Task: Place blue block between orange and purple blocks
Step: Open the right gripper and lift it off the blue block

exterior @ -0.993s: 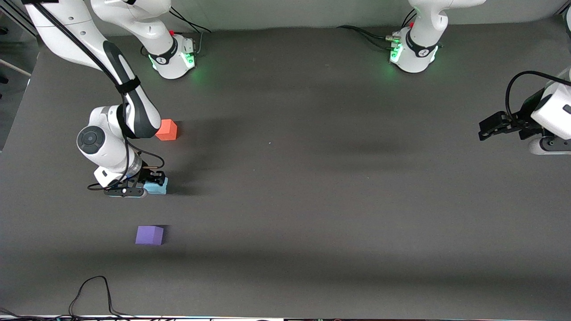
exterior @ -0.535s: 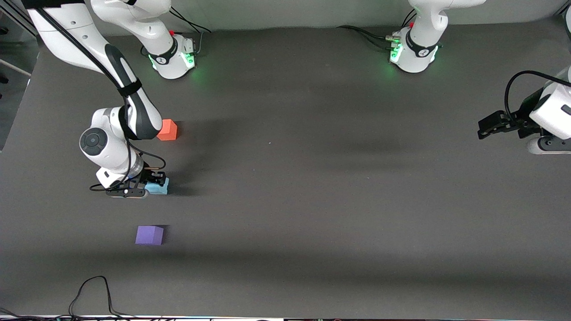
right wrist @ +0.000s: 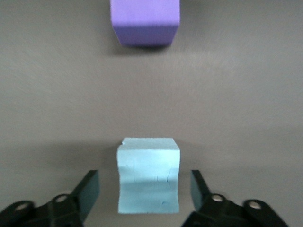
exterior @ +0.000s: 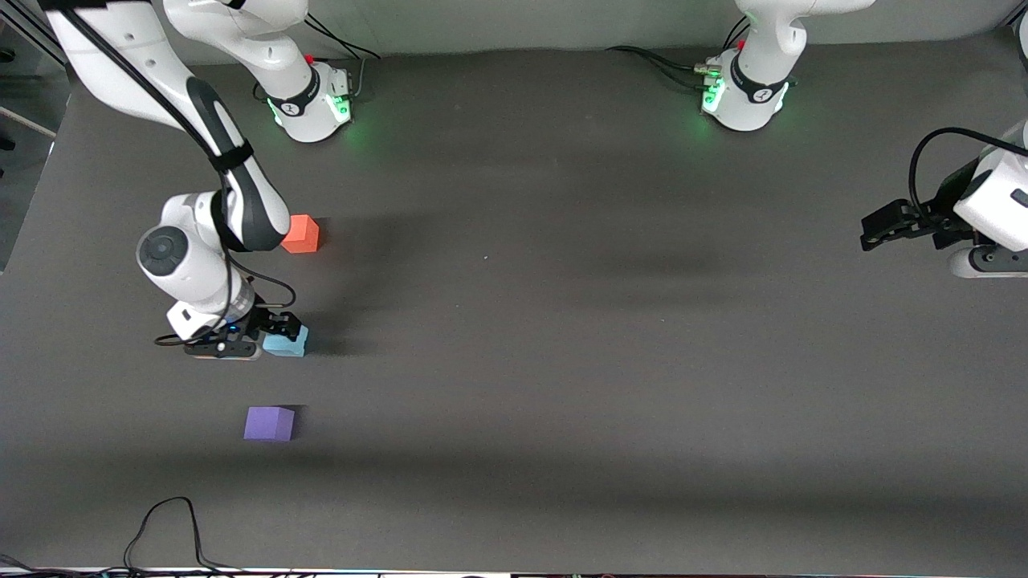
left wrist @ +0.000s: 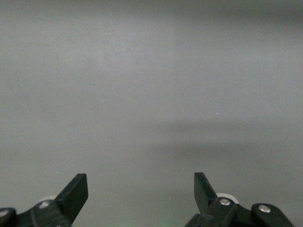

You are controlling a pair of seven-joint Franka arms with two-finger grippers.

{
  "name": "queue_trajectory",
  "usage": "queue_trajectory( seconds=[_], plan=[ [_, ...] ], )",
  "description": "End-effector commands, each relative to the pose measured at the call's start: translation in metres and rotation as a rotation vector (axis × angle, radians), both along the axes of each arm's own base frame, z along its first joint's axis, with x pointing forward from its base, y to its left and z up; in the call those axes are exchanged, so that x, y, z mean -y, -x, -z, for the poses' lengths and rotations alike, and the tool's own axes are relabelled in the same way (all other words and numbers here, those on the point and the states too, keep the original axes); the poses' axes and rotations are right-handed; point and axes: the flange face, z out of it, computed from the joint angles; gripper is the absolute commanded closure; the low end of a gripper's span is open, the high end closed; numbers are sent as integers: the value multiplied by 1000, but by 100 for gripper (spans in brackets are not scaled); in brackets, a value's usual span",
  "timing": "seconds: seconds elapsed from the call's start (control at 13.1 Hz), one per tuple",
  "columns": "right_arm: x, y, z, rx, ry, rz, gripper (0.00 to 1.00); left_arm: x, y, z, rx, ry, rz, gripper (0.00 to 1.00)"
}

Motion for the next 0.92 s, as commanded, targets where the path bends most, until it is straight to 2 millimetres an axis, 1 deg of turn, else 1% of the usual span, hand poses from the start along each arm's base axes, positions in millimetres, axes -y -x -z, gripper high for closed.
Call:
queue_trajectory(
  seconds=[0.0, 0.15, 0.38, 0.46, 0.53, 0.61, 0.84],
  plan=[
    [-1, 11, -87, 68, -32, 0, 0, -2, 5, -2, -2, -8, 13, 0],
    [-2, 21, -144, 93, -43, -3, 0, -2, 5, -2, -2, -8, 13, 0],
    [-4, 44, -226, 96, -57, -10, 0, -2, 5, -2, 0, -8, 11, 0],
    [-4, 49, -249, 79, -57, -11, 0, -2, 5, -2, 0, -8, 11, 0],
    [-4, 53, -268, 48, -54, -23, 0, -2, 5, -2, 0, -8, 11, 0],
    [-1, 56, -282, 29, -52, -42, 0, -2, 5, -2, -1, -7, 11, 0],
    [4, 72, -304, 8, -46, -89, 0, -2, 5, -2, -2, -8, 11, 0]
  ],
)
